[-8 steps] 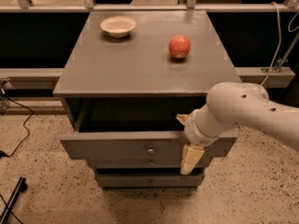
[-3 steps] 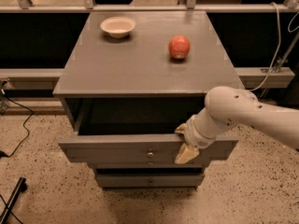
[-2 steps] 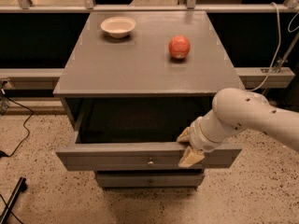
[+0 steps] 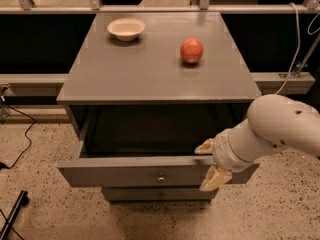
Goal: Open top drawer
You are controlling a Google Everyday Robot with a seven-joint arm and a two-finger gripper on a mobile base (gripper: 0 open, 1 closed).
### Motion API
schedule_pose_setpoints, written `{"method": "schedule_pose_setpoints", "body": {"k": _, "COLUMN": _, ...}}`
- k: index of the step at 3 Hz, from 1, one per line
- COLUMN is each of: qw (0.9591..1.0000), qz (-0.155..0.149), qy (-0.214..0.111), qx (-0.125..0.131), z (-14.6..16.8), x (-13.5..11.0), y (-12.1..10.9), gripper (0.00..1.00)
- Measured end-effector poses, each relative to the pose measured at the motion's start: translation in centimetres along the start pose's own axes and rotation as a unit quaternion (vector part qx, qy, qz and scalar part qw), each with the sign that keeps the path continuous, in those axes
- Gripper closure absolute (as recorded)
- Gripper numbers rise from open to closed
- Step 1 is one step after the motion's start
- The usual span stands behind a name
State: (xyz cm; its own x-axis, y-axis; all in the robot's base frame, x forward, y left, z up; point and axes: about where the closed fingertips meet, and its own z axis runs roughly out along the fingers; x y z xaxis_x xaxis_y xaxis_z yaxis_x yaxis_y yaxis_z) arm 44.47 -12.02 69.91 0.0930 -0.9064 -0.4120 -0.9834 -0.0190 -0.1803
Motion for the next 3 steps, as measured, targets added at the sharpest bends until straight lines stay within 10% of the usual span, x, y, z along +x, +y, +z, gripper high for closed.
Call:
{"method": "schedule_pose_setpoints", "body": {"k": 1, "qw": 0.9999, "qz": -0.009, "qy": 0.0, "qx": 0.014, "z": -1.8, "x": -0.3, "y": 0.0, "gripper": 0.32}}
{"method": "schedule_pose_setpoints", "body": {"k": 3, "qw": 0.9985, "qz": -0.013, "qy": 0.0, "qx": 0.053, "z": -4.3, "x": -0.9, "y": -4.8, "gripper": 0.73}}
